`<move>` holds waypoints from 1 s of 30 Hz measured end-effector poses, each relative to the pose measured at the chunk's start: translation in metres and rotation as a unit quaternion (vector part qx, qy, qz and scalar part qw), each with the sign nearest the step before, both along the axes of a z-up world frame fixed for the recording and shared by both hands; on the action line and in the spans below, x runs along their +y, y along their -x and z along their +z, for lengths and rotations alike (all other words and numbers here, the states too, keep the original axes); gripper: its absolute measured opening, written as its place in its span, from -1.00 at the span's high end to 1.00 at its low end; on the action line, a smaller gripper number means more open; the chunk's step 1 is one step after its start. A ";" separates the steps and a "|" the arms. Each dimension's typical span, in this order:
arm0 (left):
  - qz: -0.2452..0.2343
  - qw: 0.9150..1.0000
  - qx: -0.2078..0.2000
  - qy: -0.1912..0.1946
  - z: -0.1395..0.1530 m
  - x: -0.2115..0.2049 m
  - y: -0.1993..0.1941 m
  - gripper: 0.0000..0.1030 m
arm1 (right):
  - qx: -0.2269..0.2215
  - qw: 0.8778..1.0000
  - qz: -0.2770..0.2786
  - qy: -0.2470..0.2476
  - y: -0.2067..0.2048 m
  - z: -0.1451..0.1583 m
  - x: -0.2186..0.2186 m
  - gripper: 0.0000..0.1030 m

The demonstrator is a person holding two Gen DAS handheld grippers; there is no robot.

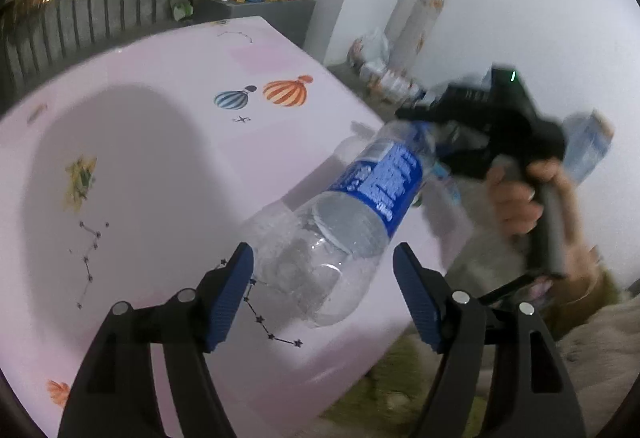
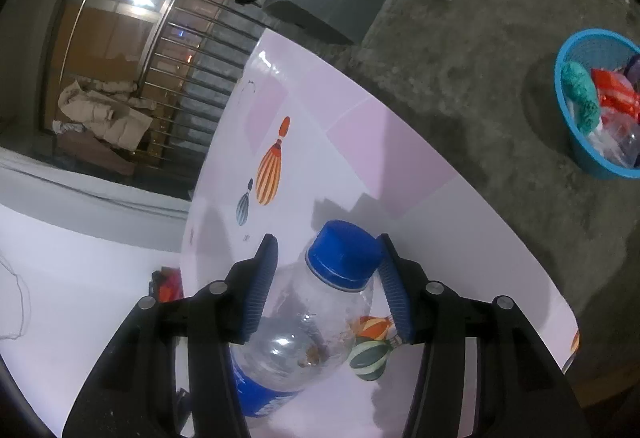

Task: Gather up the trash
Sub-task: 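Grasp the bottle cap end with the right tool while the left tool holds the bottle body, then carry the bottle to the wastebasket with the right tool while the left tool releases it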

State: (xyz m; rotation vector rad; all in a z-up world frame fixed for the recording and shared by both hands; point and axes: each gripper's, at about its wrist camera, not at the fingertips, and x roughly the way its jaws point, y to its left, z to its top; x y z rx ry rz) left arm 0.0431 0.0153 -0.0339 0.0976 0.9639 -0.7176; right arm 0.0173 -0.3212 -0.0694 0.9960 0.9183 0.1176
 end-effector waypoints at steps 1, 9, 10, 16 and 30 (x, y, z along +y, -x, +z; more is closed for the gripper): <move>-0.008 1.000 -0.006 -0.013 -0.002 -0.007 0.001 -0.38 | 0.001 1.000 0.000 -0.002 0.000 -0.001 -0.001 0.04; -0.027 0.989 -0.084 -0.117 -0.018 -0.041 0.009 -0.51 | 0.004 1.000 0.005 -0.006 0.001 -0.003 -0.006 0.08; -0.028 0.988 -0.091 -0.124 -0.020 -0.041 0.009 -0.52 | 0.004 1.000 0.004 -0.006 0.002 -0.002 -0.007 0.09; -0.027 0.984 -0.109 -0.142 -0.023 -0.045 0.011 -0.53 | 0.008 1.000 -0.004 -0.029 0.003 -0.005 -0.016 0.22; -0.032 0.978 -0.135 -0.157 -0.019 -0.055 0.012 -0.48 | -0.014 0.992 -0.002 -0.126 0.010 -0.004 -0.037 0.42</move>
